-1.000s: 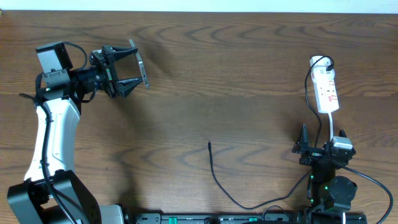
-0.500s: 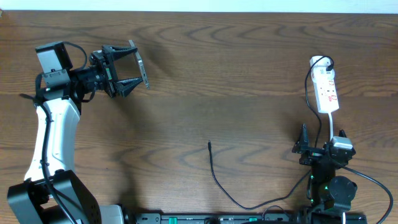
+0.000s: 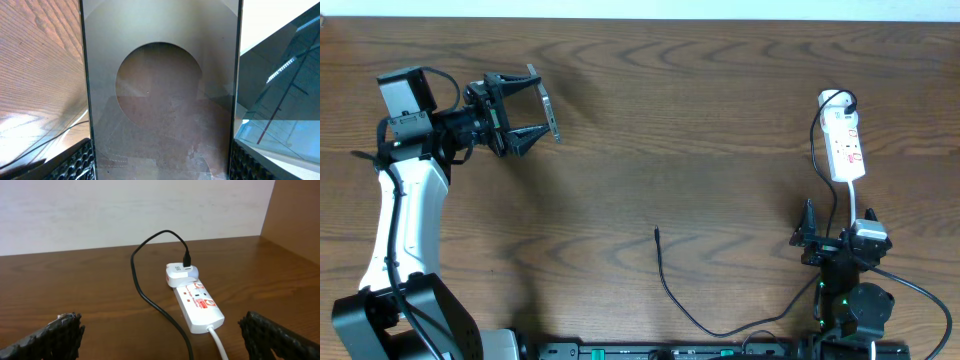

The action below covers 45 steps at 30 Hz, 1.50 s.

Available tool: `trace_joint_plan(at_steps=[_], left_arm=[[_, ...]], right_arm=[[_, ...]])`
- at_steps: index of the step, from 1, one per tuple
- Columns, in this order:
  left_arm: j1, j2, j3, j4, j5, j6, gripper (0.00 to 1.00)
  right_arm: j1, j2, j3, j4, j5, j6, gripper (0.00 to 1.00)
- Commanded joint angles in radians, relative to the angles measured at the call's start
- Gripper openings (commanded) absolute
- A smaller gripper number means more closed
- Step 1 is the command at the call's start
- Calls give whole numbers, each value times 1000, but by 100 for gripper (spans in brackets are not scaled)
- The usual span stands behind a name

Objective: Plug charger to phone and switch on socket

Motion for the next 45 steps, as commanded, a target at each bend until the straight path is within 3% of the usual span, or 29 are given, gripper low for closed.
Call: trace_joint_plan(at_steps=[1,28,34,38,45], left_arm=[[5,-25,5,9,47,1,7],[5,-25,5,9,47,6,7],[5,-25,5,9,42,37,7],[4,-25,5,9,21,97,7],[4,-24,3,9,-25,161,7]], right_arm=[[7,-5,-1,-5,2,6,99],[7,-5,-1,-5,16,3,99],[7,-5,-1,-1,14,9,99],[7,-5,-1,1,-52,103,99],[7,17,24,-10,-136,99,99]])
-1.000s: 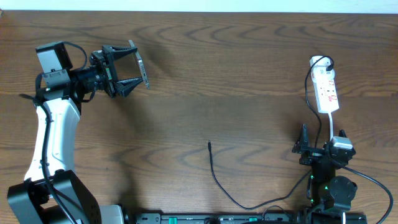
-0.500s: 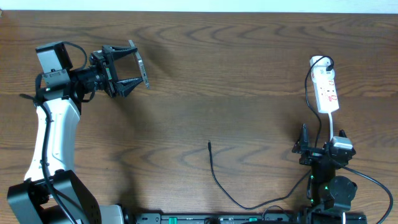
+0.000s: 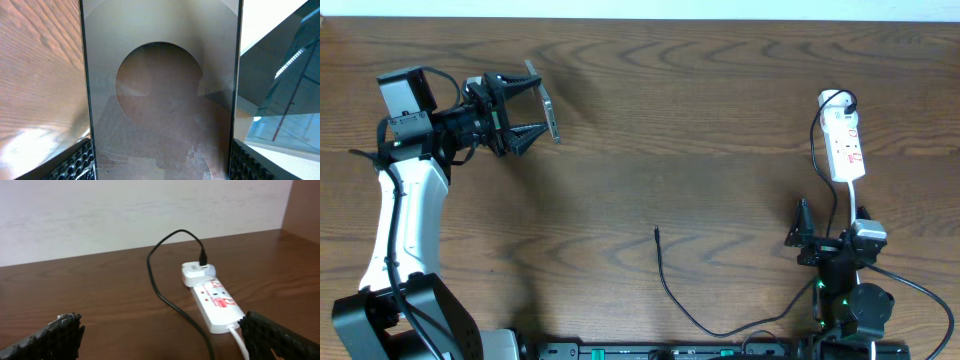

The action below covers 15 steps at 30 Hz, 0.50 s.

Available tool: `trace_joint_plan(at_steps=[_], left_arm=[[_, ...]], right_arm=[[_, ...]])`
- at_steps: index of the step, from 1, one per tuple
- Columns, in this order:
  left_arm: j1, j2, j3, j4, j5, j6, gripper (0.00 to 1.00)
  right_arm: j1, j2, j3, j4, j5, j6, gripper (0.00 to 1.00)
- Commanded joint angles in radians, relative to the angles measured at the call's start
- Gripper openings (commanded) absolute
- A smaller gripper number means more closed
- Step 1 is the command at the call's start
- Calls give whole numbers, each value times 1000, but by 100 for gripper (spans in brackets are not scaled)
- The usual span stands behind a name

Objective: Plug charger to phone and switch on socket
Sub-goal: 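Move the right gripper toward the phone held by the left gripper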

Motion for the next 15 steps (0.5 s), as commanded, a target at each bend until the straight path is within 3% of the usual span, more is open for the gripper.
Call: trace_joint_plan(at_steps=[1,5,9,12,15], left_arm=[[4,-24,3,9,5,55,7],[4,-24,3,9,-6,62,7],[4,-24,3,9,-12,62,7],[4,-24,3,9,-25,62,8],[4,-24,3,9,-29,61,8]], right_arm=[[7,30,39,-19,-72,6,99],[7,147,147,-58,-86,-36,99],[7,413,343,-104,-175,-64,99],[7,637,495,-139,-308,-64,99],[10,910,695,-208,-570,-63,99]])
